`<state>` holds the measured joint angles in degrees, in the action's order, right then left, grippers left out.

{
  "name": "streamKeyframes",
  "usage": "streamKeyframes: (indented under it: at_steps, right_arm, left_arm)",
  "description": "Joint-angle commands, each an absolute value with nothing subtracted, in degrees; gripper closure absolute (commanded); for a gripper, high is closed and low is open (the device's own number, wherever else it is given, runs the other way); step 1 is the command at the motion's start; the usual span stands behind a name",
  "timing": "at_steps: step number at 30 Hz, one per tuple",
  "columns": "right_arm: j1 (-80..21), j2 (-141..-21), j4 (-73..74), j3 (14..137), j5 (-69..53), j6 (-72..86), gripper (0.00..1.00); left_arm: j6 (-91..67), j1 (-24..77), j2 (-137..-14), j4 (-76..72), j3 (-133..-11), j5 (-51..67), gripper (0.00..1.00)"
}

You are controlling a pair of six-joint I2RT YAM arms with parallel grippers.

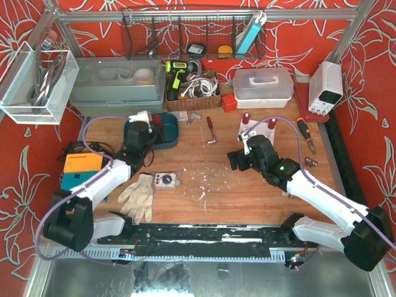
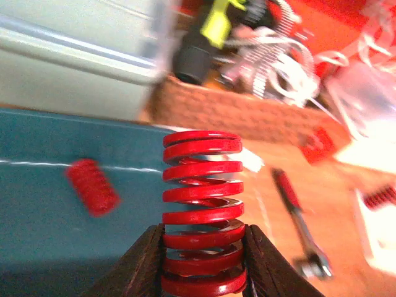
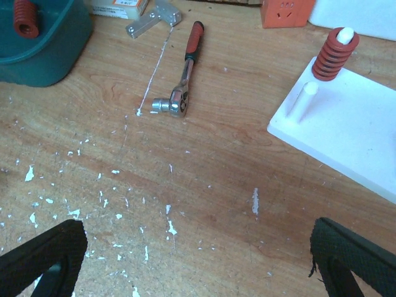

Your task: Install the large spring

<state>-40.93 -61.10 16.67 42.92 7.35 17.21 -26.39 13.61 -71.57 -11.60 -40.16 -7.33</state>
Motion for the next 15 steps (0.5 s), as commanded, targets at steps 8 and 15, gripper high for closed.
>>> streamKeyframes:
  at_steps: [8,15]
  right_arm:
    - [-41.4,-60.2,14.4,41.5,8.8,18.1,0.01]
    - [-41.4,-58.1,16.3,43.9,-6.7,20.4,0.01]
  left_arm:
    - [-6.8,31.7,-60.6,-42.1,-23.0,4.7,0.85]
    - [3.0,39.0,-60.2,-55.4,-12.6,8.5,0.87]
